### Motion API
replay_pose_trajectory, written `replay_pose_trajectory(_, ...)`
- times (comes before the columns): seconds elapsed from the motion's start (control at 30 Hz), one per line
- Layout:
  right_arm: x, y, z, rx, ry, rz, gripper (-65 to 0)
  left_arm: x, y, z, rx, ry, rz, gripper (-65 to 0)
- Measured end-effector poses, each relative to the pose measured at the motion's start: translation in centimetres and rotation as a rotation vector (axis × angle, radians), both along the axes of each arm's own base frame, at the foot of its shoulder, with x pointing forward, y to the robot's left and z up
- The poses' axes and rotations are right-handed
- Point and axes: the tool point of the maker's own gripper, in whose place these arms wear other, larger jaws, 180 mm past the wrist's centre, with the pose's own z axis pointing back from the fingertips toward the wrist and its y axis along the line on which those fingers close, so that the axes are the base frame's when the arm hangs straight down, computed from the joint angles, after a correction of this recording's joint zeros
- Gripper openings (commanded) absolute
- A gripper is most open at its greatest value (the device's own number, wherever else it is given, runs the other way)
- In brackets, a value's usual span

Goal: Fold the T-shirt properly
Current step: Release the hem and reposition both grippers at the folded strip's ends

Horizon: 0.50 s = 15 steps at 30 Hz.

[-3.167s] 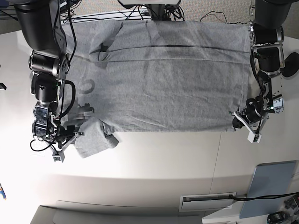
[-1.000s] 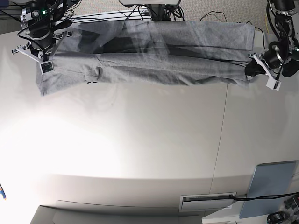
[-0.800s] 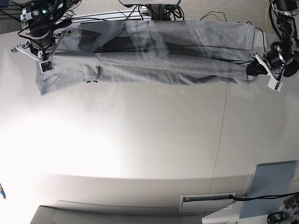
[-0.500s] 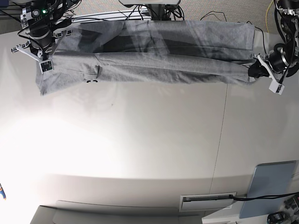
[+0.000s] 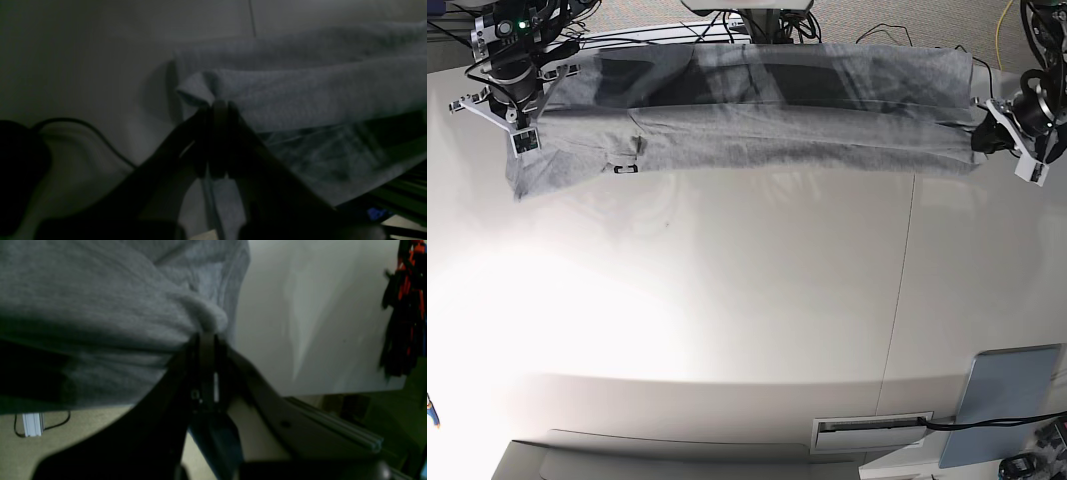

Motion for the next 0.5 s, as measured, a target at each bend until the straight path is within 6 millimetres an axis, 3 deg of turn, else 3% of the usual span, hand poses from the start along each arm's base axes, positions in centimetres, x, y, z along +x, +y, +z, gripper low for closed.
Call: replay_pose_trajectory(0.5,-0.11,-0.05,-0.05,-0.001,0.006,-0.004,-65.0,-0.6,-0.25,-0.9,0.009,0.022,0.001,-65.0)
